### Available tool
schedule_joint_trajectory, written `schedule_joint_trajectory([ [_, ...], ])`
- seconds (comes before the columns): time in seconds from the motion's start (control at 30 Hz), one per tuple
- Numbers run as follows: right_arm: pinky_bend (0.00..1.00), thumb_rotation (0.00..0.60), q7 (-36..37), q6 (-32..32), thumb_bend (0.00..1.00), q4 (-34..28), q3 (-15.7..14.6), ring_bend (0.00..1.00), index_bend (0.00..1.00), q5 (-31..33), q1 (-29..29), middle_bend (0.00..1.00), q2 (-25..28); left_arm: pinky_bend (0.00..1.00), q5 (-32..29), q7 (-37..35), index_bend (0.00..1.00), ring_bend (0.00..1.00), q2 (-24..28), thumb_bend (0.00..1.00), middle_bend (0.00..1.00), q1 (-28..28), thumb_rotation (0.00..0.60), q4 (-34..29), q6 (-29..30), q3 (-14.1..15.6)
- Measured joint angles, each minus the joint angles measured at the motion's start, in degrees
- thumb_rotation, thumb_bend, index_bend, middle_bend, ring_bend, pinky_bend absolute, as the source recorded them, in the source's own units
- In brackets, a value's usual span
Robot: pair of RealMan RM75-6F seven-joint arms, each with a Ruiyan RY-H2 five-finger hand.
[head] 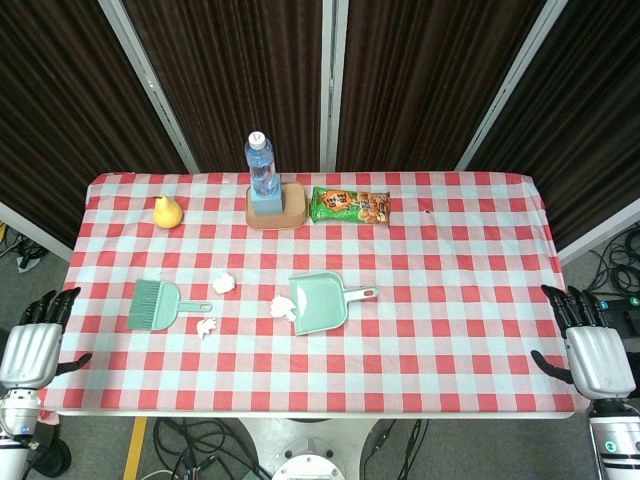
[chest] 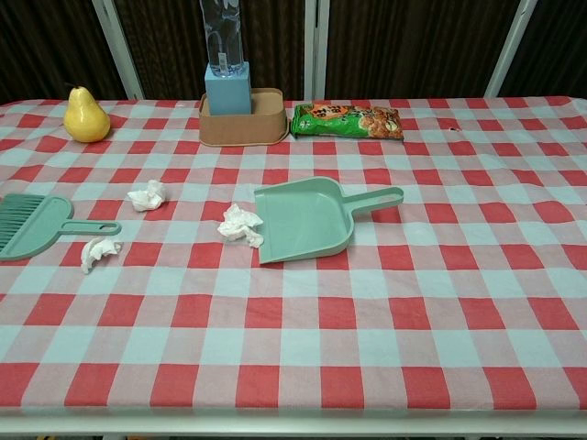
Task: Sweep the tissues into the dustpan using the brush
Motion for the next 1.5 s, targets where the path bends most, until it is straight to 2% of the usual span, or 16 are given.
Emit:
schedule_joint_trajectory([
  [0.3, 0.0, 0.6, 0.78, 0.65, 0.12, -0.51, 0.09, 0.0, 0.0, -0.77, 0.04, 0.12, 0.37, 0.17, 1.13, -1.74, 0.07, 0.08, -2.01, 0.0, 0.11, -0.44, 0.6, 1.66, 1.46, -0.94],
  [0.37, 0.0, 0.6, 0.97, 0.61, 0.12, -0.82, 0.27, 0.0, 0.0, -0.85, 0.23, 0.12, 0.88, 0.17, 1.63, -2.57, 0.1, 0.09, -2.1, 0.0, 0.11, -1.23, 0.6, 1.78, 1.28, -1.47],
  [0.43, 0.0, 0.6, 0.78, 0.66, 0.12, -1.1, 0.58, 0.0, 0.0, -0.85, 0.43, 0.12, 1.29, 0.2, 2.3, -3.54, 0.15, 0.14, -2.34, 0.0, 0.14, -2.58, 0.6, 2.24, 0.8, -2.24],
  [0.5, 0.0, 0.6, 0.35, 0.79, 0.12, -1.54, 0.92, 0.0, 0.0, -0.83, 0.62, 0.11, 1.82, 0.27, 3.03, -4.35, 0.21, 0.21, -2.69, 0.0, 0.21, -4.1, 0.6, 3.04, -0.04, -2.82],
  [0.57, 0.0, 0.6, -0.23, 0.97, 0.12, -2.06, 1.27, 0.0, 0.0, -0.75, 0.77, 0.11, 2.41, 0.38, 3.69, -5.19, 0.27, 0.28, -3.18, 0.0, 0.27, -6.03, 0.6, 4.26, -1.84, -3.32],
  [0.67, 0.0, 0.6, -1.14, 1.14, 0.12, -2.95, 1.65, 0.0, 0.0, -0.48, 0.93, 0.11, 3.09, 0.63, 4.11, -5.6, 0.32, 0.44, -4.08, 0.01, 0.34, -9.19, 0.6, 6.31, -6.14, -3.79],
  [0.73, 0.0, 0.6, -1.34, 1.18, 0.12, -3.32, 1.76, 0.0, 0.0, -0.41, 1.02, 0.11, 3.33, 0.72, 4.03, -5.5, 0.37, 0.52, -5.0, 0.04, 0.38, -11.67, 0.6, 7.94, -10.1, -4.03],
  [0.83, 0.0, 0.6, -1.3, 1.07, 0.12, -3.36, 1.73, 0.0, 0.0, -0.18, 1.03, 0.11, 3.42, 0.81, 3.23, -5.06, 0.4, 0.63, -7.13, 0.09, 0.42, -15.36, 0.6, 10.81, -16.13, -4.4],
  [0.93, 0.0, 0.6, -1.27, 0.93, 0.12, -3.38, 1.68, 0.0, 0.0, 0.19, 0.99, 0.11, 3.6, 0.85, 2.13, -5.89, 0.41, 0.69, -10.23, 0.13, 0.43, -18.72, 0.6, 14.22, -21.13, -4.68],
  [1.1, 0.0, 0.6, -1.23, 1.23, 0.12, -3.41, 1.62, 0.0, 0.0, 0.41, 0.75, 0.11, 3.76, 0.92, 1.3, -10.0, 0.41, 0.76, -13.39, 0.13, 0.43, -21.07, 0.6, 18.55, -24.22, -4.6],
  [1.2, 0.0, 0.6, -1.2, 1.12, 0.12, -3.32, 1.47, 0.0, 0.0, 0.5, 0.71, 0.11, 3.59, 0.95, 0.85, -9.93, 0.41, 0.78, -15.36, 0.14, 0.46, -22.62, 0.6, 21.81, -26.23, -4.23],
  [1.5, 0.0, 0.6, -0.5, 1.24, 0.12, -2.81, 1.23, 0.0, 0.0, 0.71, 0.41, 0.11, 3.32, 0.96, -2.2, 3.11, 0.44, 0.81, -17.44, 0.22, 0.51, -25.55, 0.6, 21.25, -30.09, -3.69],
])
